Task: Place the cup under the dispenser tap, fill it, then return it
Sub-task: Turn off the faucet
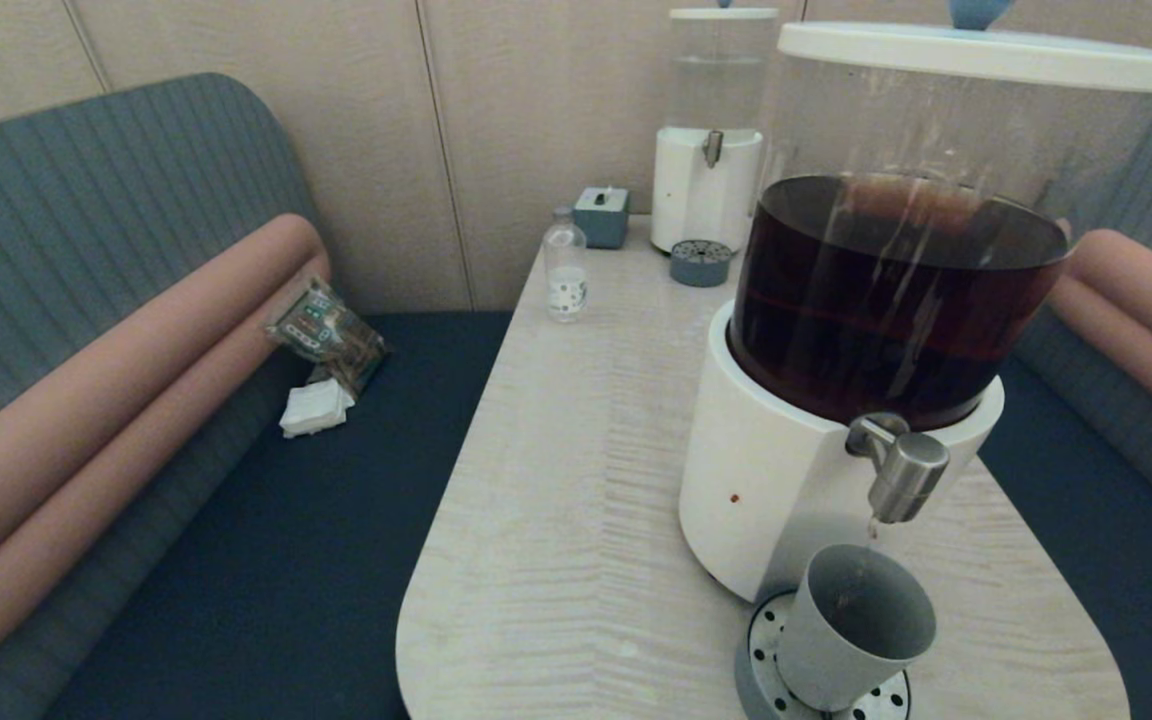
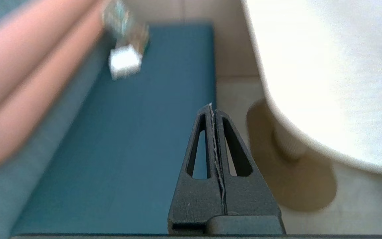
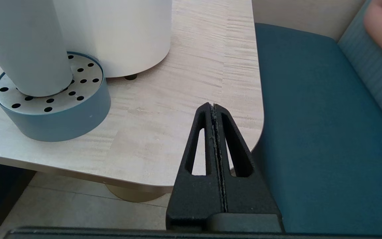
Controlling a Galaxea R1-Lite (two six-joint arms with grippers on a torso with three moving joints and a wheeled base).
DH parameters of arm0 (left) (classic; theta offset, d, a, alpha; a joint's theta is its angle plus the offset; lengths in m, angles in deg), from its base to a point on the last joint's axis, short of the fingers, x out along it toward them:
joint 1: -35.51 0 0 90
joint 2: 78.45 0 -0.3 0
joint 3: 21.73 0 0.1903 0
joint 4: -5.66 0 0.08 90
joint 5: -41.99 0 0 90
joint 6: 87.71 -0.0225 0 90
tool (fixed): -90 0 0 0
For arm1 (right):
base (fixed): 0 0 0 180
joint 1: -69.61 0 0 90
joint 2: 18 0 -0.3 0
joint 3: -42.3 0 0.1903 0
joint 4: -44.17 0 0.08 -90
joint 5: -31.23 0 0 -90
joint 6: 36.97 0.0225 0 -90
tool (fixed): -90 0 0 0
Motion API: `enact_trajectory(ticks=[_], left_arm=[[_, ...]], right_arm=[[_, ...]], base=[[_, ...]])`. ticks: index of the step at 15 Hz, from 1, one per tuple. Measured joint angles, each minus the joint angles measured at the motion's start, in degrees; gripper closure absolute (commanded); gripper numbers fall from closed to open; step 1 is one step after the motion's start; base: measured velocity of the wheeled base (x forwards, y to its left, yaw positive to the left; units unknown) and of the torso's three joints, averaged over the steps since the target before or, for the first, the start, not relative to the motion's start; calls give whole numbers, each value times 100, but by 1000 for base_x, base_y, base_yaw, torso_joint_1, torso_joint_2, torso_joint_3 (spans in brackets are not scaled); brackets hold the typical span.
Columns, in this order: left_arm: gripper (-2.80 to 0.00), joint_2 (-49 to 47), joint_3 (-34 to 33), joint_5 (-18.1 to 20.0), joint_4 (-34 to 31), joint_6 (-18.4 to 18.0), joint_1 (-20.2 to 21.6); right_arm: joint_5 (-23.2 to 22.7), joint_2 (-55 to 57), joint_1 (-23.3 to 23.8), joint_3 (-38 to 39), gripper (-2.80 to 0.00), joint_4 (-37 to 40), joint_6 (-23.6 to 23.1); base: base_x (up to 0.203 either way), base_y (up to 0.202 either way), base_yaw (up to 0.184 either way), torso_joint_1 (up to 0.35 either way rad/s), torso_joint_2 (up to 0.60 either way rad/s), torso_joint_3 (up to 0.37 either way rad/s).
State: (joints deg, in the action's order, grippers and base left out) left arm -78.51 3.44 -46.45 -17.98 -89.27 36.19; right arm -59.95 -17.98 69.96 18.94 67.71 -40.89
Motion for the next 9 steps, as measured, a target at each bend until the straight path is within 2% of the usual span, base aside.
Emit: enact_trajectory(ticks=[4, 6, 9], left_arm=[[0, -533, 1493, 447, -231, 183, -5], [0, -1343, 2603, 764, -261, 297, -13], [0, -2951, 4673, 1213, -244, 600, -20]], right_arm=[[-2, 0, 0, 0, 0, 1, 0], [0, 0, 0, 0, 0, 1, 0], [0, 0, 0, 0, 0, 1, 0]], base=[[0, 0, 0, 0, 0, 0], [0, 0, 0, 0, 0, 0], [0, 0, 0, 0, 0, 0]])
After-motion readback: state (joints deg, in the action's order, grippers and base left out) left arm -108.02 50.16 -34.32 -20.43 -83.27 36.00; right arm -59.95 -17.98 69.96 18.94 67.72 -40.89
